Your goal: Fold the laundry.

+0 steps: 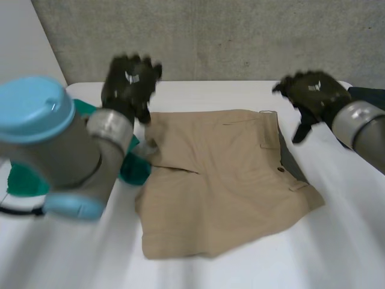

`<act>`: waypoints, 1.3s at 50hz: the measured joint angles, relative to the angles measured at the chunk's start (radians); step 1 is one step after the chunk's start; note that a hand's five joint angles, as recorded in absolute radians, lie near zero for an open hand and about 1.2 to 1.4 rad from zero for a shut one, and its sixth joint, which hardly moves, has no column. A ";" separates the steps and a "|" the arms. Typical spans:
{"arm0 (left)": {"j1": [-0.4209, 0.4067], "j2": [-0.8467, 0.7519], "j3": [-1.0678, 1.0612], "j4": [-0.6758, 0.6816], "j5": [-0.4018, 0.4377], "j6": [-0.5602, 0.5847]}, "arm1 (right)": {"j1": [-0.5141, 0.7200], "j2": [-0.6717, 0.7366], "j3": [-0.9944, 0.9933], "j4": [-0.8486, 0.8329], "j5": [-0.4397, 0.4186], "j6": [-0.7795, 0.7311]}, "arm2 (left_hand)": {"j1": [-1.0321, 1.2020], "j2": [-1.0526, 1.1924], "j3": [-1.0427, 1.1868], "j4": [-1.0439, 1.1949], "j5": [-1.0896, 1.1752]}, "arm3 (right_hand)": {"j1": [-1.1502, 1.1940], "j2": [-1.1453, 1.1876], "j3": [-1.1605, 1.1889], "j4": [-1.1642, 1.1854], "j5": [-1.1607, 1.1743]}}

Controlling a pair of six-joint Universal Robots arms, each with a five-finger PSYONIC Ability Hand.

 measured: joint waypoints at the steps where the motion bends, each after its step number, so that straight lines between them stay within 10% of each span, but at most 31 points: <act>1: -0.016 0.039 -0.063 -0.023 0.001 -0.009 | -0.022 -0.015 0.028 0.048 -0.027 -0.020 | 0.120 0.115 0.107 0.118 0.115 | 0.000 0.000 0.000 0.000 0.000; 9: -0.138 0.184 -0.389 -0.231 0.012 -0.165 | -0.159 -0.050 0.239 0.201 -0.157 -0.315 | 0.471 0.464 0.460 0.469 0.459 | 0.109 0.130 0.143 0.122 0.120; 22: -0.185 0.125 -0.467 -0.424 0.164 -0.373 | -0.241 -0.002 0.396 0.183 -0.252 -0.525 | 0.327 0.336 0.338 0.339 0.334 | 0.199 0.236 0.253 0.233 0.223; 35: -0.178 0.063 -0.428 -0.288 0.090 -0.359 | -0.237 0.118 0.407 0.060 -0.310 -0.501 | 0.209 0.205 0.205 0.203 0.196 | 0.396 0.484 0.491 0.469 0.447; 36: -0.178 0.057 -0.423 -0.270 0.065 -0.356 | -0.236 0.123 0.405 0.048 -0.309 -0.496 | 0.209 0.205 0.205 0.203 0.196 | 0.618 0.825 0.841 0.824 0.800; 39: -0.179 0.037 -0.408 -0.223 -0.006 -0.336 | -0.234 0.130 0.401 0.008 -0.307 -0.461 | 0.187 0.180 0.179 0.177 0.171 | 0.720 0.924 0.960 0.947 0.910; 56: -0.180 -0.078 -0.371 -0.057 -0.070 -0.188 | -0.216 0.115 0.394 -0.066 -0.300 -0.284 | 0.175 0.167 0.169 0.165 0.155 | 0.781 0.934 0.970 0.952 0.915; 65: -0.185 -0.106 -0.356 -0.020 -0.069 -0.152 | -0.192 0.111 0.402 -0.062 -0.268 -0.287 | 0.822 0.850 0.844 0.862 0.842 | 0.781 0.934 0.975 0.952 0.920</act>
